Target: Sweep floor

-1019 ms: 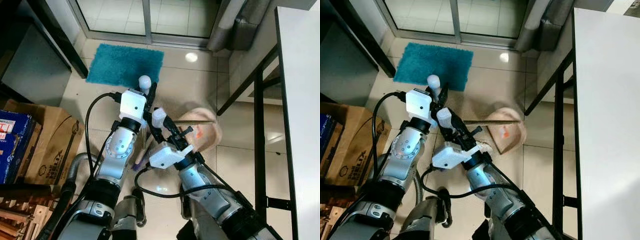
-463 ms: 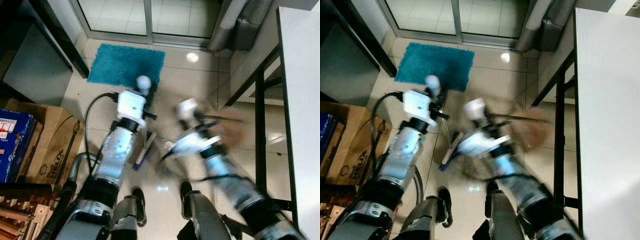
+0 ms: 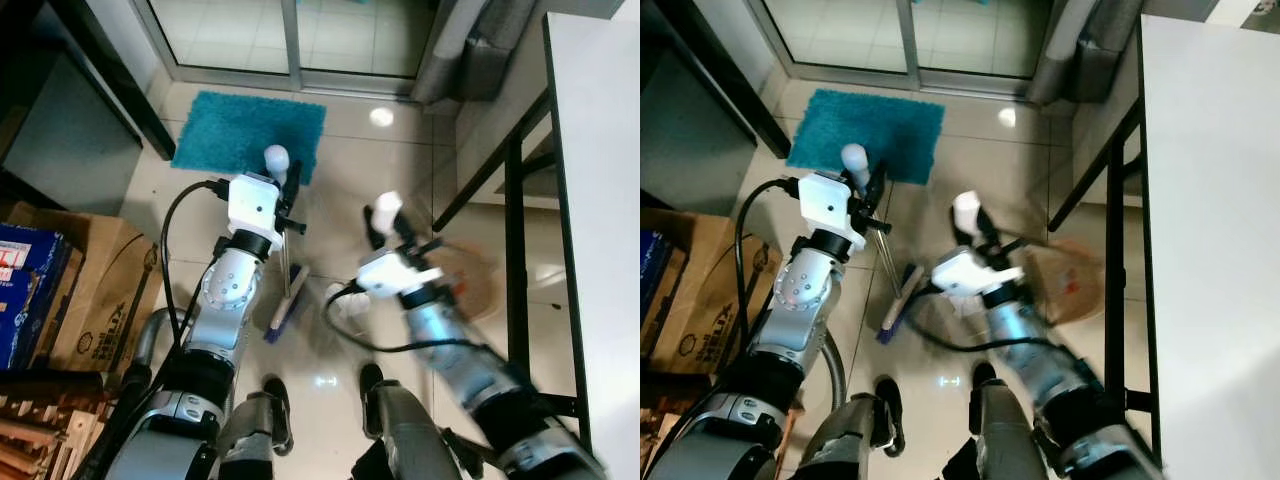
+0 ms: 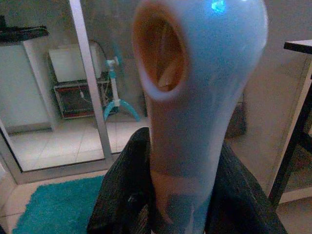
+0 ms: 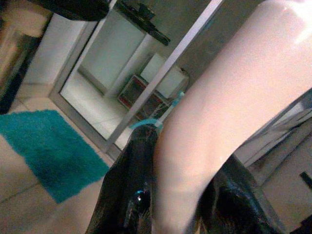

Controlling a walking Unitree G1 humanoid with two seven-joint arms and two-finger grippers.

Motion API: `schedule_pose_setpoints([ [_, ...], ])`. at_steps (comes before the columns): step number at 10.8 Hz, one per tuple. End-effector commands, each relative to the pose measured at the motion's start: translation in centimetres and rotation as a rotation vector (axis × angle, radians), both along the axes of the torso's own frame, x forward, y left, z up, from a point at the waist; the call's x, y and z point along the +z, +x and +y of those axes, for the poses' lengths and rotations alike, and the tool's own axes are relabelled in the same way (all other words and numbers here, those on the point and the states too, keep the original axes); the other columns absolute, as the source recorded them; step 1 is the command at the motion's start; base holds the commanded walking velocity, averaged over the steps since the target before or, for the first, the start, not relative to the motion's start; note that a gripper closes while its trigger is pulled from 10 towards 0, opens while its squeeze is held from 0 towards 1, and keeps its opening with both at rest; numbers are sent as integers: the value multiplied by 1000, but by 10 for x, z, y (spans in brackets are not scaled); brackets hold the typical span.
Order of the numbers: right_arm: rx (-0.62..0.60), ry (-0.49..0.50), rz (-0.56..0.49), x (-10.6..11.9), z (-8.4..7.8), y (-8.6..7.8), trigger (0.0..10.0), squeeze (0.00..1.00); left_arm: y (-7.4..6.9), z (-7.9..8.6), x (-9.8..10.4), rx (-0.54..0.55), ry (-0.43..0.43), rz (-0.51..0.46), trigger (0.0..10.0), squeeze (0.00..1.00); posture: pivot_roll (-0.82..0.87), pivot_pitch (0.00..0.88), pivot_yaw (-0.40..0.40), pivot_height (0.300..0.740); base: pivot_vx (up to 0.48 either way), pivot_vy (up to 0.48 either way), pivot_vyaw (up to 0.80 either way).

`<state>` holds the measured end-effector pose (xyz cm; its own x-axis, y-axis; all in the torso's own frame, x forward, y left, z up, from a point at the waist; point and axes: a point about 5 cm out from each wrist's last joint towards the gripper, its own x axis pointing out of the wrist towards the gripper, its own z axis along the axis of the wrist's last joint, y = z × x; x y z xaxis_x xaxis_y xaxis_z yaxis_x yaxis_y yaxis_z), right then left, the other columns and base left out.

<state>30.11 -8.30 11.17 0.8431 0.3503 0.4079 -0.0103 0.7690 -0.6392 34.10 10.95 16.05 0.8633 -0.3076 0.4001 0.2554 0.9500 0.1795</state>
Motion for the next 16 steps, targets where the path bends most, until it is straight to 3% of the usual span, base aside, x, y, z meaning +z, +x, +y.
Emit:
schedule_pose_setpoints([
  [1, -22, 16, 30, -10, 1, -4, 10000, 0, -3, 2, -15, 13, 5, 53, 10000, 0, -2, 319, 28, 740, 0, 0, 0],
  [2, -51, 63, 62, -14, 2, -4, 10000, 0, -1, 0, -15, 13, -4, 53, 10000, 0, -4, 323, 29, 740, 0, 0, 0],
  [4, -214, 275, 169, -26, -7, -2, 10000, 0, 2, -8, -7, -13, -64, 37, 10000, 0, -5, 330, 29, 740, 0, 0, 0],
  [5, -287, 358, 184, -28, -14, -1, 10000, 0, 3, -13, -4, -35, -84, 28, 10000, 0, -5, 333, 30, 740, 0, 0, 0],
  [7, -338, 433, 172, -25, -20, 2, 10000, 0, 2, -21, 0, -94, -102, 15, 10000, 0, -7, 335, 35, 740, 0, 0, 0],
  [10, -268, 537, 178, -13, -10, 7, 10000, 0, -3, -35, 1, -245, -57, 18, 10000, 0, -4, 330, 36, 740, 0, 0, 0],
  [12, -214, 575, 199, -10, 0, 7, 10000, 0, -6, -35, -3, -296, -22, 31, 10000, 0, 3, 327, 38, 740, 0, 0, 0],
  [16, -230, 650, 261, -13, 0, 9, 10000, 0, 3, -21, 2, -180, -85, 35, 10000, 0, -2, 304, 41, 740, 0, 0, 0],
])
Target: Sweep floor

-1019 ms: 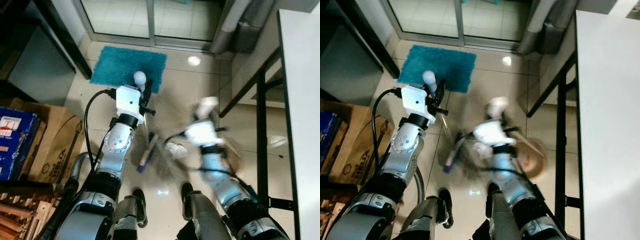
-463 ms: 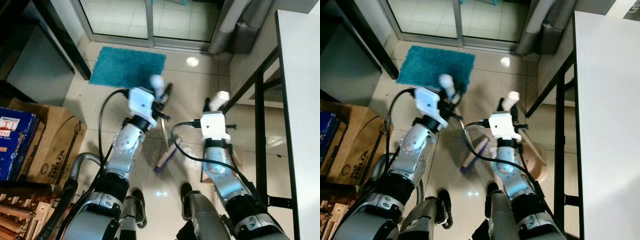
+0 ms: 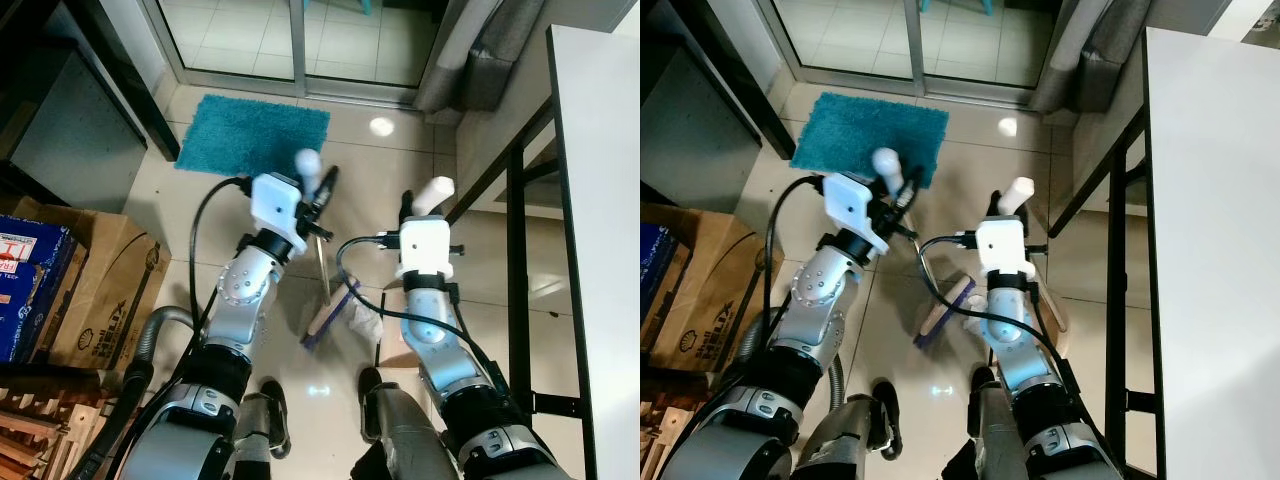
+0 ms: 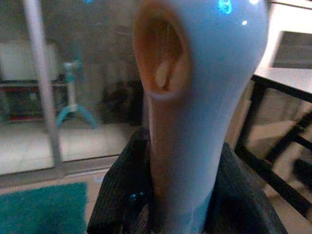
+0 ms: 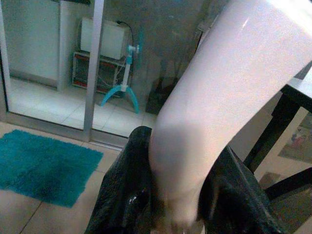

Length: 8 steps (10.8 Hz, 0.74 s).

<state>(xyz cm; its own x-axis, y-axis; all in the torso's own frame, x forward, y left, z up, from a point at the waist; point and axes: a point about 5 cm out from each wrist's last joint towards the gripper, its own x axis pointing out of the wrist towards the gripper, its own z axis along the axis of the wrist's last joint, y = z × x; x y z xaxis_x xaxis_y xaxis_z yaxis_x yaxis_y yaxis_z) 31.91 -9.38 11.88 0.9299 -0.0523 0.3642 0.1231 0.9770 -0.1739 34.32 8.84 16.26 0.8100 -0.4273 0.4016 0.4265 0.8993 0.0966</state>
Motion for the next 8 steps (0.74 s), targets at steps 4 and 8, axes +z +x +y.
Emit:
schedule_pose_setpoints([
  [4, -85, 197, 212, -33, -2, -4, 10000, 0, 10, 13, 24, 142, -209, 5, 10000, 0, 3, 270, 41, 740, 0, 0, 0],
  [8, -117, 262, 275, -36, -4, 4, 10000, 0, -6, 7, 21, 113, -292, 66, 10000, 0, 21, 254, 36, 740, 0, 0, 0],
])
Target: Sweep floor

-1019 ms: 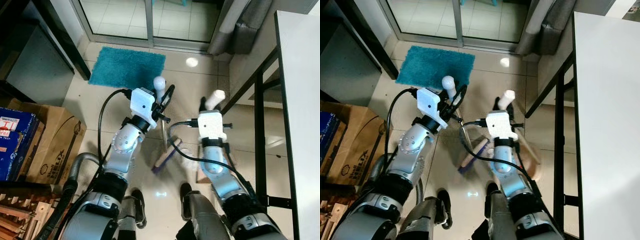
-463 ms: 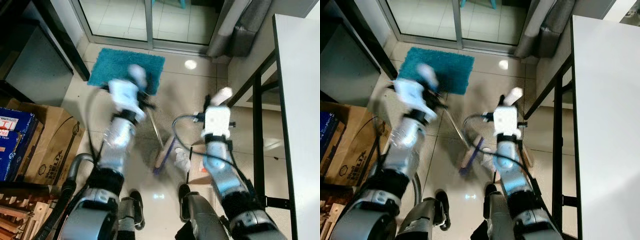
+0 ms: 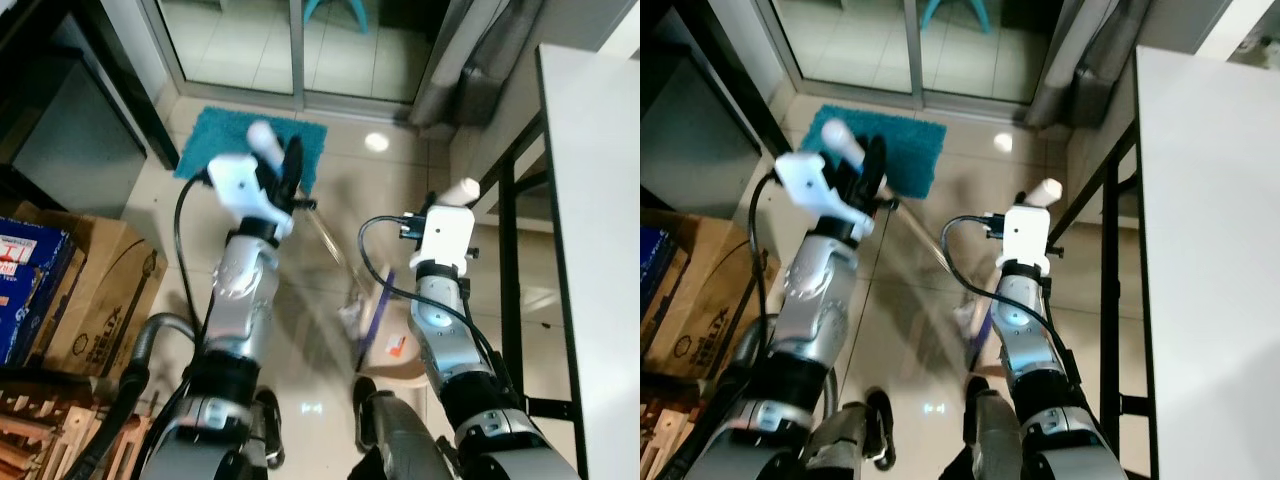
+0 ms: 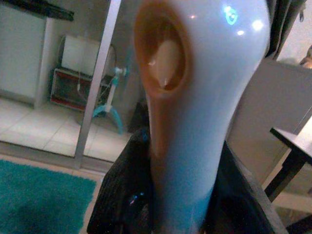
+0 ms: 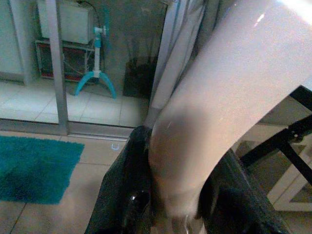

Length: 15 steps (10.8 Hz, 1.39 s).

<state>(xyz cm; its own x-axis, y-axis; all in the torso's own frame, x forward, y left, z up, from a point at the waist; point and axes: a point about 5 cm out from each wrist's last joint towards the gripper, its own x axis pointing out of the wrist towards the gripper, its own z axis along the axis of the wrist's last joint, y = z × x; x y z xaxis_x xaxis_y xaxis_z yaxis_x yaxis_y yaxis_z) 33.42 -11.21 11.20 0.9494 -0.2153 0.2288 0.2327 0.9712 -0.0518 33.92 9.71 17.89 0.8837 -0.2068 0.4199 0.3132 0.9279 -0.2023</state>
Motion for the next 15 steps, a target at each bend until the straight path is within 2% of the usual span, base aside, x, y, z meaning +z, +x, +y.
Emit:
schedule_pose_setpoints([
  [1, 11, 129, 148, -29, 14, -10, 10000, 0, -4, 0, 4, 0, -11, -16, 10000, 0, 24, 251, 33, 740, 0, 0, 0],
  [2, 10, 129, 150, -29, 13, -9, 10000, 0, -4, 2, 8, -2, -6, -31, 10000, 0, 26, 251, 32, 740, 0, 0, 0],
  [3, 9, 128, 152, -31, 13, -10, 10000, 0, -4, 6, 18, -5, 83, -95, 10000, 0, 27, 251, 34, 740, 0, 0, 0],
  [4, 8, 126, 151, -31, 12, -11, 10000, 0, -4, 9, 24, -39, 213, -158, 10000, 0, 24, 255, 37, 740, 0, 0, 0],
  [5, 9, 126, 151, -33, 11, -12, 10000, 0, -4, 9, 25, -82, 310, -184, 10000, 0, 22, 258, 37, 740, 0, 0, 0],
  [7, 24, 136, 156, -35, 12, -14, 10000, 0, -4, 5, 12, -136, 399, -177, 10000, 0, 6, 270, 37, 740, 0, 0, 0],
  [8, 60, 174, 146, -36, 14, -18, 10000, 0, -3, 1, -9, -128, 433, -137, 10000, 0, -20, 291, 30, 740, 0, 0, 0],
  [9, 69, 186, 146, -37, 14, -20, 10000, 0, -4, -2, -21, -126, 470, -119, 10000, 0, -37, 302, 25, 740, 0, 0, 0],
  [11, 80, 213, 150, -39, 16, -26, 10000, 0, -7, -10, -43, -137, 523, -80, 10000, 0, -71, 322, 19, 740, 0, 0, 0],
  [12, 84, 238, 153, -40, 18, -29, 10000, 0, -8, -14, -47, -140, 523, -71, 10000, 0, -84, 331, 17, 740, 0, 0, 0],
  [13, 103, 241, 155, -40, 22, -31, 10000, 0, -6, -18, -48, -134, 505, -63, 10000, 0, -87, 333, 16, 740, 0, 0, 0],
  [15, 127, 251, 164, -39, 28, -32, 10000, 0, -4, -33, -43, -168, 414, -70, 10000, 0, -80, 336, 16, 740, 0, 0, 0],
])
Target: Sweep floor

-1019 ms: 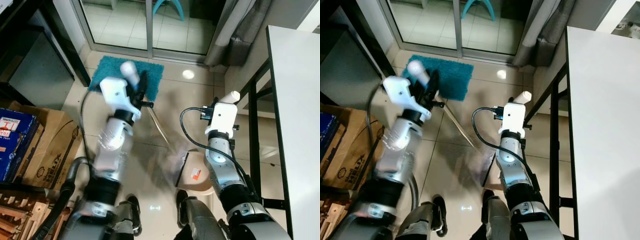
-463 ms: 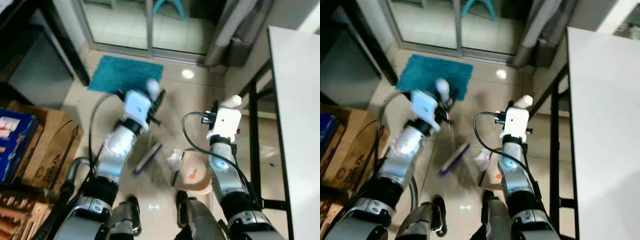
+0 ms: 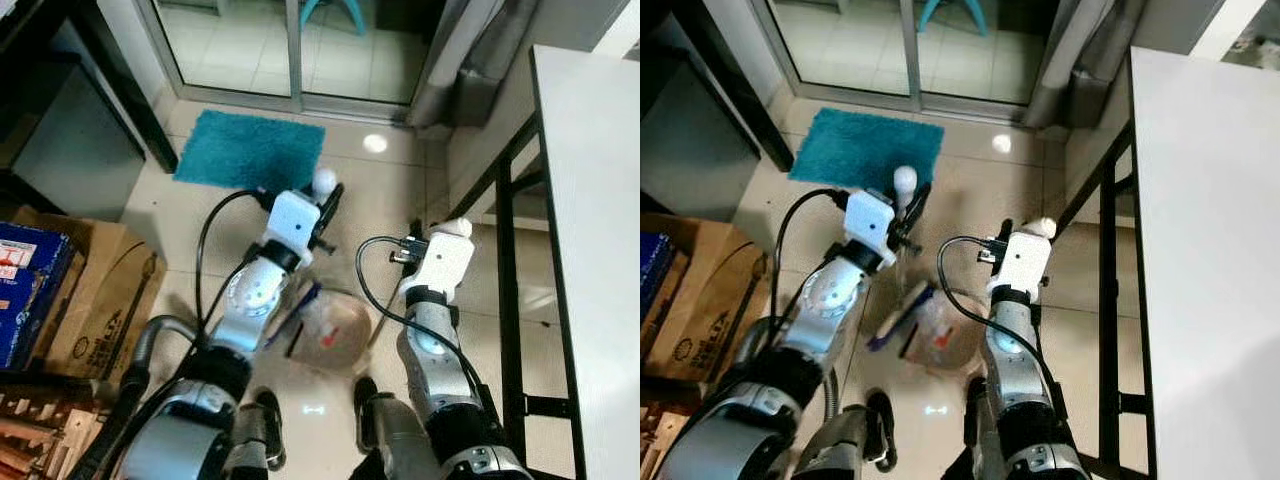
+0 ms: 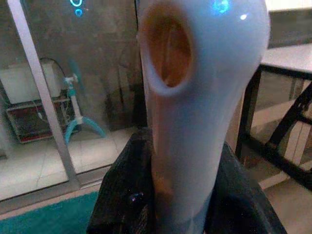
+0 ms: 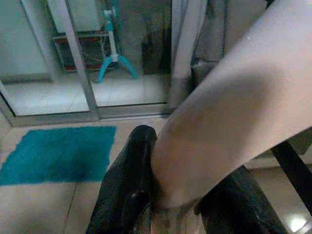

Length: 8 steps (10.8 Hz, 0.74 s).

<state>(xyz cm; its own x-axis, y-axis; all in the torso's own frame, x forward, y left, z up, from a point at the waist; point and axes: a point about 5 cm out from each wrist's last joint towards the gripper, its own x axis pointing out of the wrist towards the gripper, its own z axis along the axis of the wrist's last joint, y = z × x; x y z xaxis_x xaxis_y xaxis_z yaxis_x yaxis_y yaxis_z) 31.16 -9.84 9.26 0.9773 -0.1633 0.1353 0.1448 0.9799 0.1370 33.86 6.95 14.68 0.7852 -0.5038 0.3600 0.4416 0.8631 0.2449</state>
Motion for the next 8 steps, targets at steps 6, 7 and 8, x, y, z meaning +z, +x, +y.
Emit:
schedule_pose_setpoints([
  [6, 9, 56, 126, -15, 4, 6, 10000, 0, -21, -3, 14, -85, -196, 18, 10000, 0, -19, 263, 28, 740, 0, 0, 0],
  [7, 15, 53, 119, -14, 3, 8, 10000, 0, -22, 10, 21, -68, -159, -16, 10000, 0, -11, 243, 27, 740, 0, 0, 0],
  [8, 19, 49, 112, -14, -1, 8, 10000, 0, -19, 25, 34, -52, -114, -63, 10000, 0, 0, 218, 28, 740, 0, 0, 0],
])
